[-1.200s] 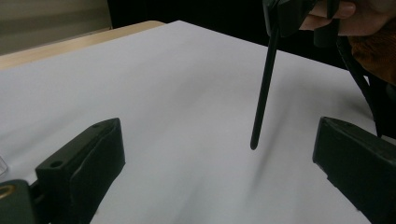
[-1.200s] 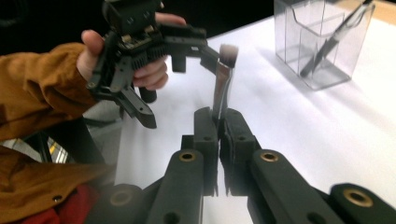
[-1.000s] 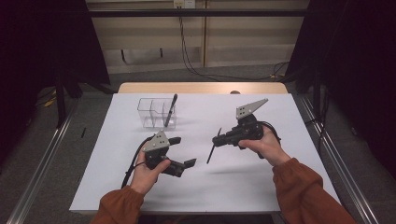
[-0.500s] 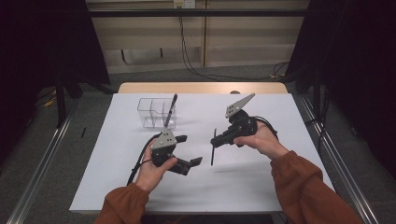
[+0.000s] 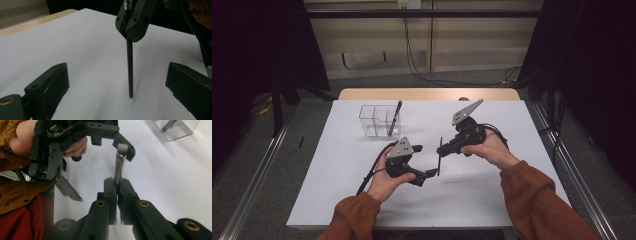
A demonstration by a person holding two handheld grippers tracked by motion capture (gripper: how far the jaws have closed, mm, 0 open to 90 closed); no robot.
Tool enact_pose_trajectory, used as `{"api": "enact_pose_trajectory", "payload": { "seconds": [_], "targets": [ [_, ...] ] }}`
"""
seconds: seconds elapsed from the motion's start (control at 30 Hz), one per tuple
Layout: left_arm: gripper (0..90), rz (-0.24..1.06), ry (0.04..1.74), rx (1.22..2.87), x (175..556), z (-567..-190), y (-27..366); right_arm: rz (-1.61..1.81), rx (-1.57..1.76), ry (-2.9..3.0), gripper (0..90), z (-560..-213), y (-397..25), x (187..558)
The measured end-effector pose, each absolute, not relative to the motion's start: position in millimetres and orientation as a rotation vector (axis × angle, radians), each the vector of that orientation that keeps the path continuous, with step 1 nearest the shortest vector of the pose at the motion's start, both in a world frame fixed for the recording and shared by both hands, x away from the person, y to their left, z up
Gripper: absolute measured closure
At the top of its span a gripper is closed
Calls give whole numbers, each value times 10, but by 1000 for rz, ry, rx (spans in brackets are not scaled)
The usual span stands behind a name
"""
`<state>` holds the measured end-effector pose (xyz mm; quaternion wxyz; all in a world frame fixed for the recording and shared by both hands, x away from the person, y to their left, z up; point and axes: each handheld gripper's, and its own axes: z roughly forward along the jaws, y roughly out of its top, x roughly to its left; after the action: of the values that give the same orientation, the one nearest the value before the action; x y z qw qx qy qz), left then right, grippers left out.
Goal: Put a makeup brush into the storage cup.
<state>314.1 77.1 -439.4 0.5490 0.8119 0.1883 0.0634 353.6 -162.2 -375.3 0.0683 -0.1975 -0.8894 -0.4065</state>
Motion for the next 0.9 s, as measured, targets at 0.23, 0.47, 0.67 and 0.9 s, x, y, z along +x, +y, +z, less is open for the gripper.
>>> {"api": "enact_pose_trajectory", "payload": {
  "seconds": [0.23, 0.47, 0.67, 0.9],
  "targets": [
    [116, 127, 433, 1986, 3127, -4453, 686, -1229, -597, -2672, 865, -3796, -1622, 3536],
    [377, 97, 418, 1976, 3105, -4444, 682, -1246, -575, -2654, 865, -3826, -1569, 3524],
    [544, 83, 418, 1967, 3119, -4446, 677, -1253, -562, -2651, 865, -3843, -1539, 3512],
    [646, 83, 428, 1949, 3127, -4439, 690, -1271, -558, -2656, 865, -3839, -1551, 3487]
  ]
}}
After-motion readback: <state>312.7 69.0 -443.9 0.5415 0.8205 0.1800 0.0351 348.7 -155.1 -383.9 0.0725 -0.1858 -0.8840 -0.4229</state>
